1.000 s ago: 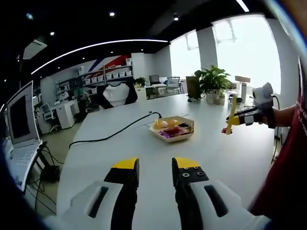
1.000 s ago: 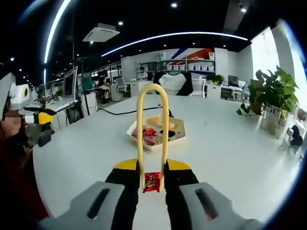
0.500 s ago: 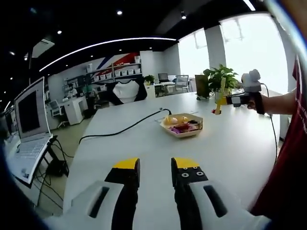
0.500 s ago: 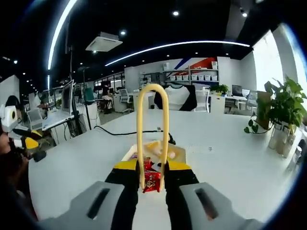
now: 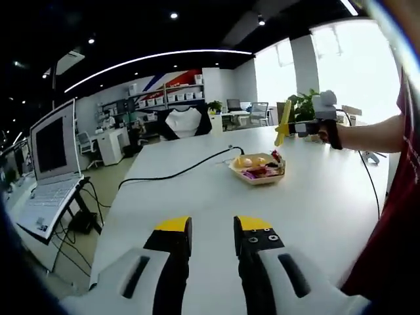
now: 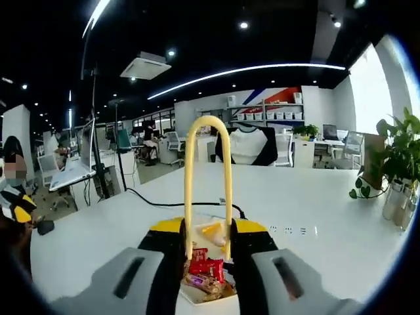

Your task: Place the target food into the container with the food tongs after gripping and lifting it, then release it inside without dropping or visibly crushing the food.

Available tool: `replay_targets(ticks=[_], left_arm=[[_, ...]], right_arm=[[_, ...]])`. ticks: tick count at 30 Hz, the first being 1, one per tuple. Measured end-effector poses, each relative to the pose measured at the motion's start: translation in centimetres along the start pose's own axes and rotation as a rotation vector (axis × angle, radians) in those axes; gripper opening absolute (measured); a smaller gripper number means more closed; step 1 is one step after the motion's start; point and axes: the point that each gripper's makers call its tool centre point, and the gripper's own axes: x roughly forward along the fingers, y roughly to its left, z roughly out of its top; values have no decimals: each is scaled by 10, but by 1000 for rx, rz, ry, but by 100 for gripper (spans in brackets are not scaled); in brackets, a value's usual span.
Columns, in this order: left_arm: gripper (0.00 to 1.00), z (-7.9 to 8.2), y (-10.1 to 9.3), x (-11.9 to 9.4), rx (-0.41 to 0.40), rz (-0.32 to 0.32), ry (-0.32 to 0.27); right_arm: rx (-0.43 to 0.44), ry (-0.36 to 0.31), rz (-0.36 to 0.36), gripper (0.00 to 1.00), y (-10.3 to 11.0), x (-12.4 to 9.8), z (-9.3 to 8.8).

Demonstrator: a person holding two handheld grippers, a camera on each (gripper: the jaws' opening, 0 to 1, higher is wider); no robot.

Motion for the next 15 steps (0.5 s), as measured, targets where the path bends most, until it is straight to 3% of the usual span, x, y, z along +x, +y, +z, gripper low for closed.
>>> replay_targets(ticks=[5,15], left_arm=[[27,0,1,-1,-6,9,-4],[27,3,-5,7,3,-22,-14]], right_arm=[[13,13,14,23,2,-6,-3],[23,-6,-38,24,-19,-44,8]])
